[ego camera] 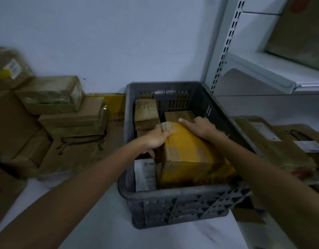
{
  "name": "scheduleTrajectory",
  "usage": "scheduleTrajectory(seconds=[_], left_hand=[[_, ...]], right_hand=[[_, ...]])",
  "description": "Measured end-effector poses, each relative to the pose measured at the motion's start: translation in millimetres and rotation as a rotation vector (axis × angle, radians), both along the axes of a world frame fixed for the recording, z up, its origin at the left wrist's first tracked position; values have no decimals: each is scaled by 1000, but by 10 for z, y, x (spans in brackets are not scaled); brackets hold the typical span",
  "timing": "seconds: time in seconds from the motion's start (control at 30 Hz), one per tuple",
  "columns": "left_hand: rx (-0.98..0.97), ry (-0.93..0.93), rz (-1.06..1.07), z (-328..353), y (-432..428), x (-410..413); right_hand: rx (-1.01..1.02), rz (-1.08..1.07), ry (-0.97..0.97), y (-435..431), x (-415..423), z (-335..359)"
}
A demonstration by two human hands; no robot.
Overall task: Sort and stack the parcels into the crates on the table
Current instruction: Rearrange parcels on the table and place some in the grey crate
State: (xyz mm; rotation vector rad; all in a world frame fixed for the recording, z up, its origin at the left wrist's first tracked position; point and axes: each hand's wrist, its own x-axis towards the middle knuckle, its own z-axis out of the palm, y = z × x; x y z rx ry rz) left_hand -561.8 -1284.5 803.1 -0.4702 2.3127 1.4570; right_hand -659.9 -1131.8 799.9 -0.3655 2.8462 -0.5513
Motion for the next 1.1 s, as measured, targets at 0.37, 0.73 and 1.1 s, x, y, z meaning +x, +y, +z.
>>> scheduleTrajectory(seconds=[0.37, 0.73, 1.1], left_hand=[[-205, 551, 268, 1172, -1149, 297], [-271, 637, 650, 956, -2696, 1133], [-315, 359, 430, 17, -3026, 1567]], right_hand=[[-231, 203, 633, -631, 92, 1598], [-401, 353, 192, -2114, 862, 1384], [-410, 227, -63, -2945, 1117, 93]])
